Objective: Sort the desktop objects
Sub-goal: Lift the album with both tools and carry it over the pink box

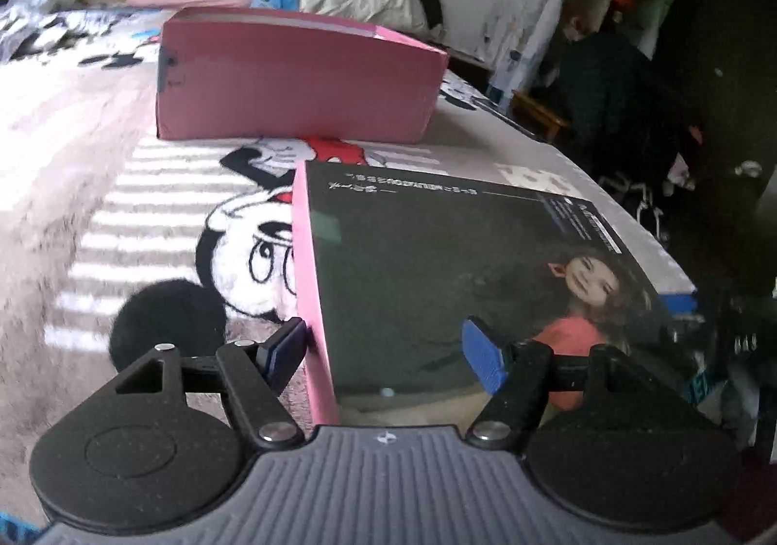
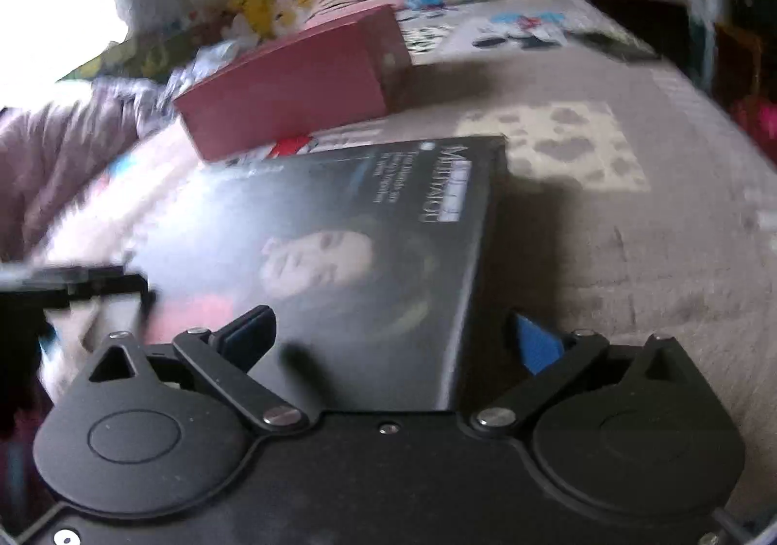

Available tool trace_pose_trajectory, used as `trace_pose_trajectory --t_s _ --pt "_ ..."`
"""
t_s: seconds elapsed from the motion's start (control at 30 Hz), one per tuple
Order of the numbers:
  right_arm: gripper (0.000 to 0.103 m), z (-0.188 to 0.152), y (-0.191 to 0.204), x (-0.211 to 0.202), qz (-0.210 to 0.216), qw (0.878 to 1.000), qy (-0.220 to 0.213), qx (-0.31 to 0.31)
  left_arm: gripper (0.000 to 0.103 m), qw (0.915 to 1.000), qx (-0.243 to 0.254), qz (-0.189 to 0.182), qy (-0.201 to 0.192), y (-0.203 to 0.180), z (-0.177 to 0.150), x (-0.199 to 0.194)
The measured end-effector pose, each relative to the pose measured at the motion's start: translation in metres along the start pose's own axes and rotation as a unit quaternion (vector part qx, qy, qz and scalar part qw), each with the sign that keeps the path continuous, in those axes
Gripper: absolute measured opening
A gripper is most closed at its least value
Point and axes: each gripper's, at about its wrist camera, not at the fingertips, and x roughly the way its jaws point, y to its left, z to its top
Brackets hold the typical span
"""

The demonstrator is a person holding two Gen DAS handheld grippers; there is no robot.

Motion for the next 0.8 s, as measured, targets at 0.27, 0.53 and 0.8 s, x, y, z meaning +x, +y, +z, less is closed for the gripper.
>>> trace_pose_trajectory --t_s 0.27,0.53,0.8 --pt "0.103 0.011 0.017 -0.006 -0.005 1.0 -0.004 0.007 0.071 0.9999 -0.004 -0.01 -0.013 -0.001 0.014 -0.019" --pt "0.103 0.067 0.042 -0.015 0.028 0.998 -0.049 -0.011 0.071 0.9974 -0.013 0.0 -0.07 0.017 0.056 -0.058" --pt "0.103 0.131 0.066 0.015 0.052 0.995 -0.073 -0.042 0.071 0.9944 -0.006 0.021 -0.103 0.046 0.106 -0.062"
